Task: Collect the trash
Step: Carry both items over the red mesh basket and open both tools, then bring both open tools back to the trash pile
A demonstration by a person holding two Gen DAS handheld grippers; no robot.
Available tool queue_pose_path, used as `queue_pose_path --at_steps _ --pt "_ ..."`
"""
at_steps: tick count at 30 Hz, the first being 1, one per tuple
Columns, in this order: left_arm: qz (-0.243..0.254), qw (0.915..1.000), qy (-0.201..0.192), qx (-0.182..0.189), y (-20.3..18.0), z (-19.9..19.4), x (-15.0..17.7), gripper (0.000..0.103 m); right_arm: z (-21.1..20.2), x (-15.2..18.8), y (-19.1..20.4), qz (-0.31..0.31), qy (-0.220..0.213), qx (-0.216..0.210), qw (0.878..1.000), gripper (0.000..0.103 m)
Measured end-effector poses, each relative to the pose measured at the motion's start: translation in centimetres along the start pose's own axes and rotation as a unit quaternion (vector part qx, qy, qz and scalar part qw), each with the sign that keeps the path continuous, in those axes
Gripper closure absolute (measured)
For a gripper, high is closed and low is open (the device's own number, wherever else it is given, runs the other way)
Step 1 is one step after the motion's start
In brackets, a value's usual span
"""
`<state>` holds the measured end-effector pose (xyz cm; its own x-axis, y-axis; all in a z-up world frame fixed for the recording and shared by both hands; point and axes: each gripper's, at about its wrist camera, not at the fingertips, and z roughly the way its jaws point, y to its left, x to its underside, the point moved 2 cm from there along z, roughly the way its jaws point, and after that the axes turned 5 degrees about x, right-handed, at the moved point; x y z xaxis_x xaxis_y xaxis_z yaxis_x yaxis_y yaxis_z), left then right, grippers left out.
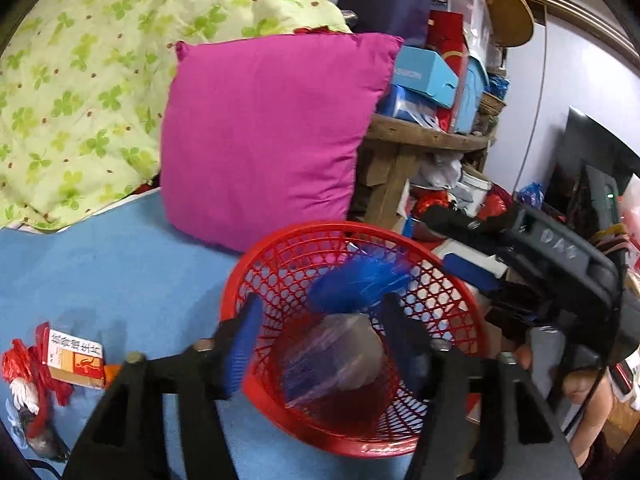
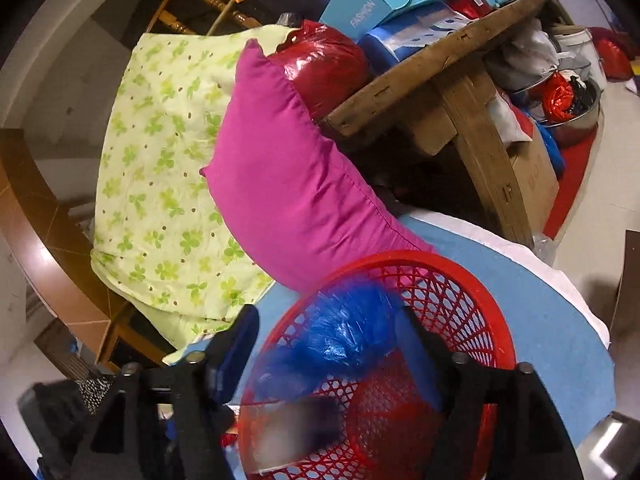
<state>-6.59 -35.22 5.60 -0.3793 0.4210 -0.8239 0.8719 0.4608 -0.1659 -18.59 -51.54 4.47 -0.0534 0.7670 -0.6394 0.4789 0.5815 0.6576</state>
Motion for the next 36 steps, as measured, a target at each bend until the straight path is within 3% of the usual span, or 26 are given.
queue_pose_path --at_steps 5,10,14,19,24,28,36 --pt "-0.005 0.9995 -0.011 -0.030 2.5 -2.7 0.8 0.038 -0.6 0.8 2.3 -0.019 -0.020 -0.019 0.999 0.027" --pt "-0.029 0.9939 -0.015 -0.105 8.1 -7.2 3.5 0.038 -2.0 2.7 7.4 -0.087 -0.055 -0.070 0.992 0.027" --pt "-0.071 0.9786 -0.021 -0.192 14.4 -11.5 6.6 0.037 -2.7 5.3 11.7 -0.136 -0.062 -0.120 0.981 0.027" --pt "-0.131 0.9521 -0.028 -0.275 21.0 -16.2 11.4 0.036 -1.0 9.6 16.8 -0.187 -0.018 -0.162 0.969 0.027" --pt "-0.172 0.9394 -0.001 -0.297 24.4 -16.7 15.0 0.036 2.4 14.0 20.1 -0.236 0.044 -0.149 0.959 0.027" --pt "-0.160 0.9373 0.024 -0.309 25.3 -16.2 15.9 0.036 6.3 16.7 20.7 -0.246 0.112 -0.125 0.955 0.027" --pt "-0.191 0.9412 0.066 -0.271 26.6 -14.8 17.4 0.036 12.8 20.0 20.2 -0.243 0.199 -0.086 0.945 0.027"
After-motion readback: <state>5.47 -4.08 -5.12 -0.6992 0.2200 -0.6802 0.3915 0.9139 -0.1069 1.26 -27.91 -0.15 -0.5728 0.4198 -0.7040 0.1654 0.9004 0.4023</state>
